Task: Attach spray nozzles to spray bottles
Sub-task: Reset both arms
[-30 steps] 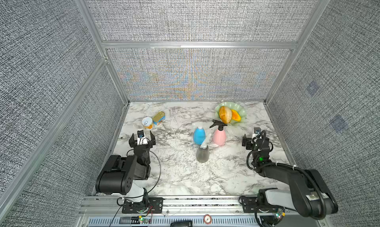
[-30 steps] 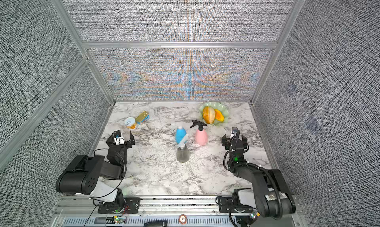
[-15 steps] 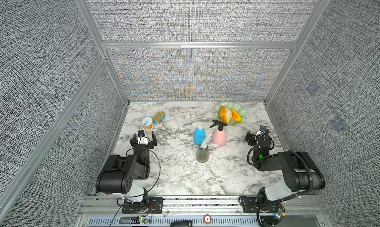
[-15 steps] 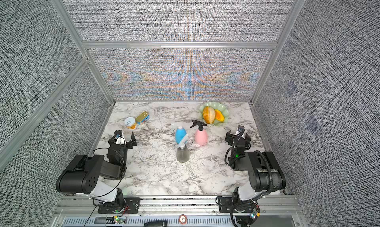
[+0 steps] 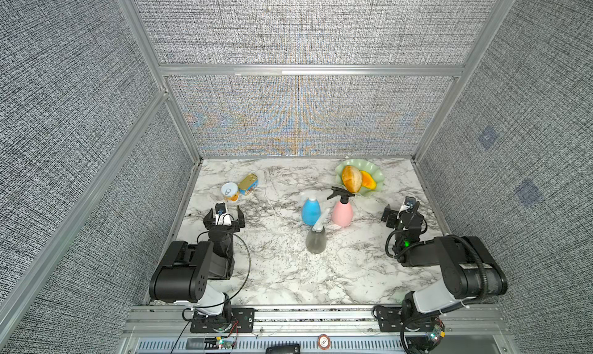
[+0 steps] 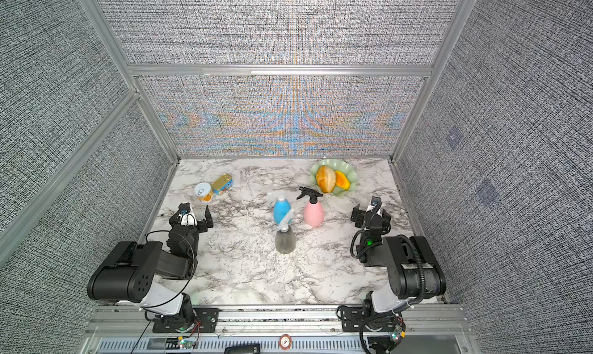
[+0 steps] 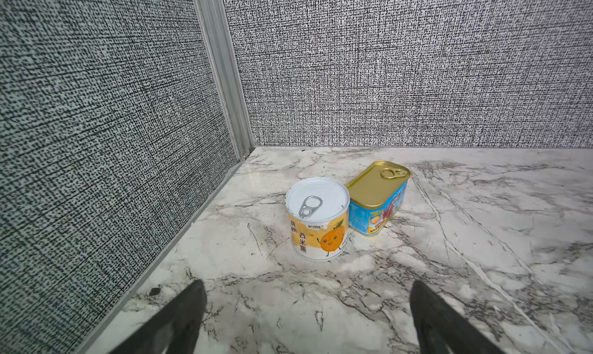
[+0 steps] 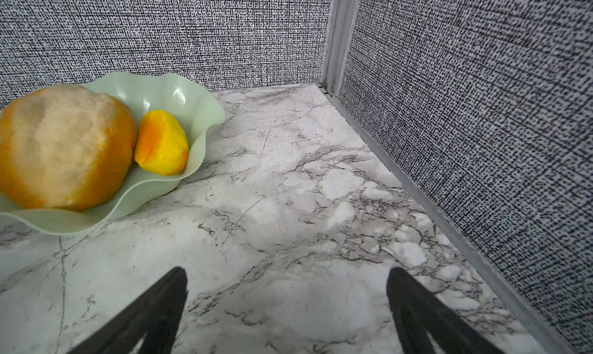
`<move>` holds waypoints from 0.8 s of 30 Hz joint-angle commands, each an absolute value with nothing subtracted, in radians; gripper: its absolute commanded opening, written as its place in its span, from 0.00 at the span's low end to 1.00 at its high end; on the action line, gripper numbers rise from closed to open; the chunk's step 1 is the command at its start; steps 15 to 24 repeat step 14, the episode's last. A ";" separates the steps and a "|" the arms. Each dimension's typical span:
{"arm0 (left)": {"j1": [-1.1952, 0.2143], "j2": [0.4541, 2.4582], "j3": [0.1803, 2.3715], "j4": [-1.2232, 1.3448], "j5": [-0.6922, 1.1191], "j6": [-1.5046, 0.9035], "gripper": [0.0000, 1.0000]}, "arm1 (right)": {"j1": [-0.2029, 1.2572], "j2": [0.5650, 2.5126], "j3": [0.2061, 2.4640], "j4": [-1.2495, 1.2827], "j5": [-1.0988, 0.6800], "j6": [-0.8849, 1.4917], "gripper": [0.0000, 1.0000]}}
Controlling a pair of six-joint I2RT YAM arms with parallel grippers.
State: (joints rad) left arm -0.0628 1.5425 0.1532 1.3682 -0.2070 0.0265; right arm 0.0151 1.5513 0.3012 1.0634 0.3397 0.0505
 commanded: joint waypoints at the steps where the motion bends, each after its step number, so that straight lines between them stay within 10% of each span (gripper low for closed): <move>1: -0.061 1.542 0.155 1.393 -0.202 0.026 0.99 | 0.019 1.551 0.301 1.077 0.345 0.059 0.99; 24: -0.063 1.543 0.155 1.394 -0.202 0.026 0.99 | 0.020 1.551 0.303 1.074 0.346 0.055 0.99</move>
